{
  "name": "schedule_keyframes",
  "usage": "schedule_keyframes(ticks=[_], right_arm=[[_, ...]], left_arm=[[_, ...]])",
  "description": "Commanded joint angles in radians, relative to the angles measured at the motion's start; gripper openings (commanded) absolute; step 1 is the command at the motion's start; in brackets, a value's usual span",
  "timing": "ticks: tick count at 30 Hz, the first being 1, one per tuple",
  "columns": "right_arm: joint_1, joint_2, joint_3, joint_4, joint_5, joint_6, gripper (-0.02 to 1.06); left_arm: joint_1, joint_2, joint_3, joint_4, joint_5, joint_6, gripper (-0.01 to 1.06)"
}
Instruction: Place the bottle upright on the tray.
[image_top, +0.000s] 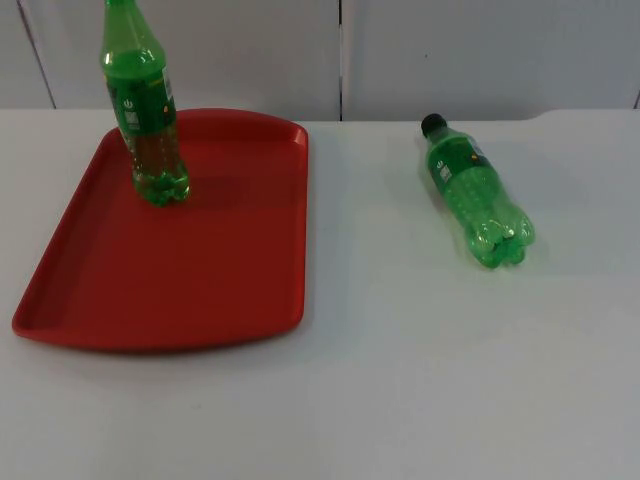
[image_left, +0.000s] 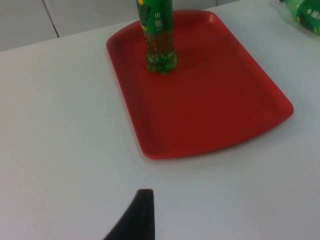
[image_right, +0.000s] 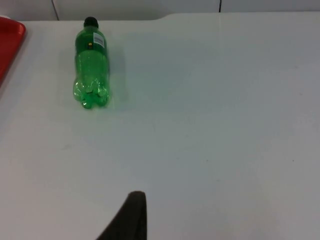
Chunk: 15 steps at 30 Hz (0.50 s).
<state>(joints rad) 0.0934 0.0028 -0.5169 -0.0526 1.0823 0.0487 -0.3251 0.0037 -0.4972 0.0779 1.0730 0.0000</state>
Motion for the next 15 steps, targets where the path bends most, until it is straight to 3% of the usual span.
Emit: schedule_keyframes(ticks=[1,15], right_arm=[[-0.007,-0.003,0.002,0.005,-0.003,0.000,1.05],[-0.007,-0.003,0.002,0.005,-0.003,0.000,1.05]], left_arm=[[-0.007,-0.004,0.004,0.007,0.001,-0.006,1.05],[-0.007,-0.004,0.004,0.007,0.001,-0.006,1.05]])
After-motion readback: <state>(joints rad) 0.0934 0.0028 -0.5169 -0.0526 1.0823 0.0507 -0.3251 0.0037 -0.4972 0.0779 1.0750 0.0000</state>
